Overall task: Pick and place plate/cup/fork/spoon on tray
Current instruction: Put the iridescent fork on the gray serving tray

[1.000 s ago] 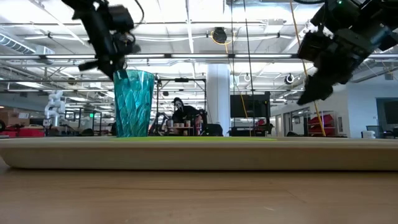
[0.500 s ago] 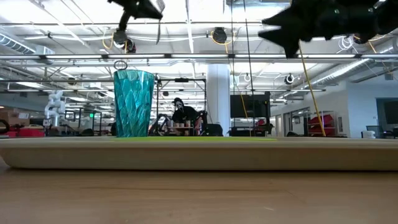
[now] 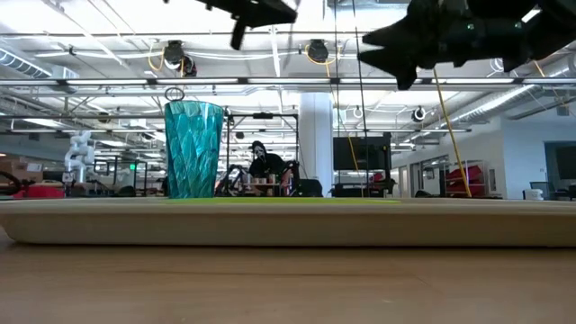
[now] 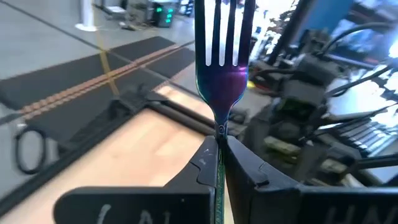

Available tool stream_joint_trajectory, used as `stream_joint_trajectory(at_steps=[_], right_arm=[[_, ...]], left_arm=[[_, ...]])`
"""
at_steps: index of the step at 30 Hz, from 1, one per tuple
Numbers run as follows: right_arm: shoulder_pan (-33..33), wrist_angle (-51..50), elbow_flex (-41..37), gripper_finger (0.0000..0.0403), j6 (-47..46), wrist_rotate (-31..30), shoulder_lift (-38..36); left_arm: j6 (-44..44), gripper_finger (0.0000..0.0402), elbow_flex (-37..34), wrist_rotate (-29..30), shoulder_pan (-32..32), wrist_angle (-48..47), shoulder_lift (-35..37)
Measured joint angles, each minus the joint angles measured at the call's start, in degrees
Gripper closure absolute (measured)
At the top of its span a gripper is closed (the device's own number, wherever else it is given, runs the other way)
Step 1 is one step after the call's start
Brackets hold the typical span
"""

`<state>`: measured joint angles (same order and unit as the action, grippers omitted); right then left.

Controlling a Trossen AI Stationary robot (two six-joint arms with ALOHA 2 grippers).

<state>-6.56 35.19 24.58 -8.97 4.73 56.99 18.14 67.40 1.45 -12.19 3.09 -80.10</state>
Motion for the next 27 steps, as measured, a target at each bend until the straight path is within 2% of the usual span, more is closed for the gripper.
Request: stream_joint_trajectory(at_steps=[4,9,14,19,27], right_arm=[[0.62,-2.64,0.0,0.0222,-0.81,0.01,1.85],[0.8,-9.04,0.0,0.0222,-0.74,0.03,0.91],[-0.04,-17.74,0.0,0.0222,-0.41,-0.23,-4.68],[-1.67,-24.23,0.0,0.0222,-0.97,-0.33,-12.77],[-1.72,-25.21,0.0,0.0222,1.33,-0.43,-19.46]], left_arm=[[3.39,0.0392,0.0,0.04,2.77,4.15,-4.07],[7.66,0.0387,0.0,1.92,5.56,4.83,-7.94],[11.93,0.0392,0.0,2.84,8.01,6.07,-11.7],[18.1,0.0387,0.0,7.55,9.86,8.02,-16.92],[32.66,0.0391,1.09,1.11,11.17,16.5,-25.0]])
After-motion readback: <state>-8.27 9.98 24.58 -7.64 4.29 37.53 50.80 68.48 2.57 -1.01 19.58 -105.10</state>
